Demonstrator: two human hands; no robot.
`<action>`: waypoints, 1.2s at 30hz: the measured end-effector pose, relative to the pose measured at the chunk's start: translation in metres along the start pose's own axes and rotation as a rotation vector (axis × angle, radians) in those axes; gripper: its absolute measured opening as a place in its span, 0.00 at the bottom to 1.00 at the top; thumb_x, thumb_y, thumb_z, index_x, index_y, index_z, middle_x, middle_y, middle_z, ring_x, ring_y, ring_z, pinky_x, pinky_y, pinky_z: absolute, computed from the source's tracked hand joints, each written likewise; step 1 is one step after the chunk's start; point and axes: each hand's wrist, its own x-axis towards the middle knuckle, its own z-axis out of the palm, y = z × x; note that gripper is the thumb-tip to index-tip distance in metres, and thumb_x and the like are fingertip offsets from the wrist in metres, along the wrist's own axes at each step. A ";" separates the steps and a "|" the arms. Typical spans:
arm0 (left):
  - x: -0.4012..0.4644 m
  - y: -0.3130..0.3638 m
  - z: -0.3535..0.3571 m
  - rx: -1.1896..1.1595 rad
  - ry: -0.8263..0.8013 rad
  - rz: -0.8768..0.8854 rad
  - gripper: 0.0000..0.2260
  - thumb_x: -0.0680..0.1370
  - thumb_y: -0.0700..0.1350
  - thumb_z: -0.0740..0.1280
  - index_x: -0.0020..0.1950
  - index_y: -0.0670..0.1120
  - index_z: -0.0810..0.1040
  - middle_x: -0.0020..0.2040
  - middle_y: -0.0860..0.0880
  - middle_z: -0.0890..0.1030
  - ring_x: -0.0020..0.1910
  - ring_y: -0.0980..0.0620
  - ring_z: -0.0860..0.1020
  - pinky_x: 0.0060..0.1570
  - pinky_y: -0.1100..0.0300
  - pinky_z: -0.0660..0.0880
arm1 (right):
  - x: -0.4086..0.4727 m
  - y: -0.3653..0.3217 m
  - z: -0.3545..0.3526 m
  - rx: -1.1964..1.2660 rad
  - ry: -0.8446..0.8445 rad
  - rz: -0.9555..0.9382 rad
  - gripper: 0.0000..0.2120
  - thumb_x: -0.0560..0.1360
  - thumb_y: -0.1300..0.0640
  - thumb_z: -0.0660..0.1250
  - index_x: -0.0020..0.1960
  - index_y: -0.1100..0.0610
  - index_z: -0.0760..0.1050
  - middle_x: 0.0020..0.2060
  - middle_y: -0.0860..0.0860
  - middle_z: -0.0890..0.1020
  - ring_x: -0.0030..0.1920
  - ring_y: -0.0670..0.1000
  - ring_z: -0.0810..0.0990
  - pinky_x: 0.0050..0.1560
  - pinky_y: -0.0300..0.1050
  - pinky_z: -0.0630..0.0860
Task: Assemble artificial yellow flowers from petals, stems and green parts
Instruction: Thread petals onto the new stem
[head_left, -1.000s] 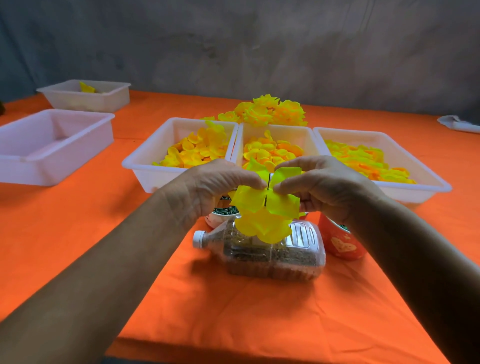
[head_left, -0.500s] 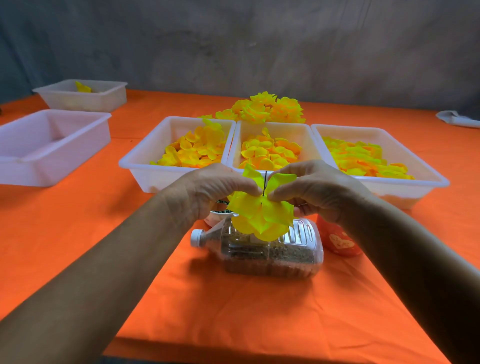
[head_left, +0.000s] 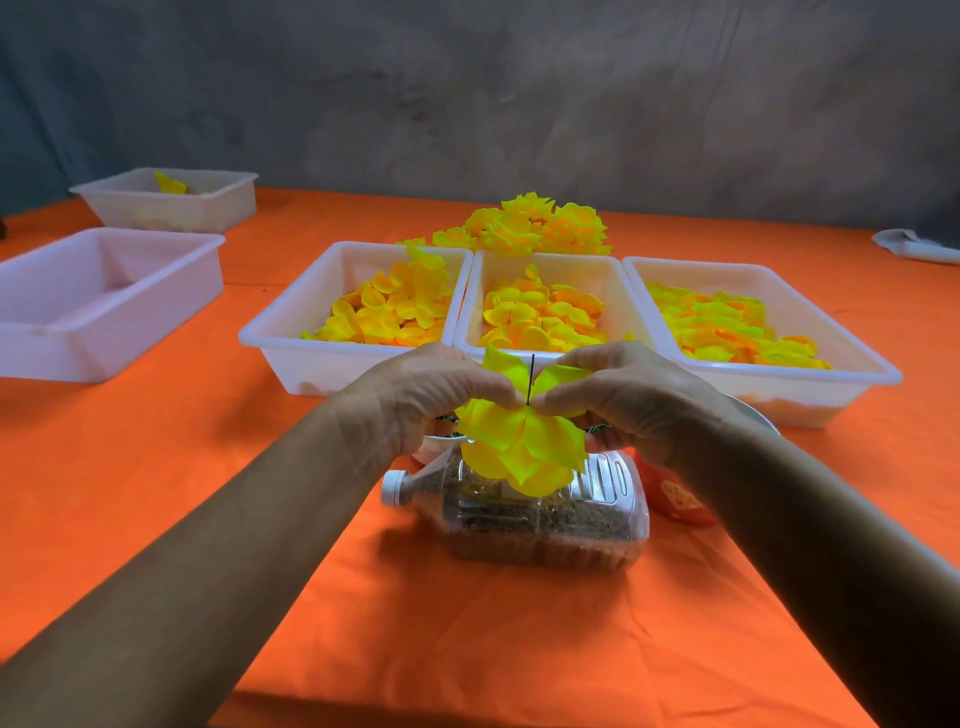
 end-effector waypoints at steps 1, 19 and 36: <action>0.003 -0.002 -0.002 -0.017 -0.042 -0.022 0.30 0.45 0.53 0.77 0.44 0.44 0.84 0.55 0.49 0.81 0.55 0.47 0.79 0.62 0.43 0.73 | 0.000 0.000 0.000 0.008 -0.001 0.003 0.10 0.67 0.65 0.74 0.35 0.53 0.76 0.19 0.45 0.74 0.24 0.43 0.72 0.26 0.37 0.70; -0.001 -0.002 0.006 -0.145 -0.056 -0.129 0.11 0.69 0.35 0.70 0.51 0.37 0.80 0.49 0.41 0.81 0.48 0.42 0.79 0.55 0.50 0.75 | 0.012 0.006 0.002 0.080 -0.043 0.075 0.10 0.65 0.70 0.73 0.36 0.56 0.79 0.29 0.52 0.79 0.29 0.48 0.76 0.37 0.43 0.75; -0.002 0.001 -0.003 0.175 -0.021 0.002 0.23 0.60 0.44 0.80 0.49 0.34 0.81 0.55 0.38 0.81 0.58 0.40 0.76 0.64 0.45 0.68 | 0.011 0.015 0.002 0.043 0.007 0.002 0.14 0.65 0.66 0.76 0.44 0.53 0.76 0.24 0.48 0.75 0.21 0.41 0.72 0.23 0.33 0.70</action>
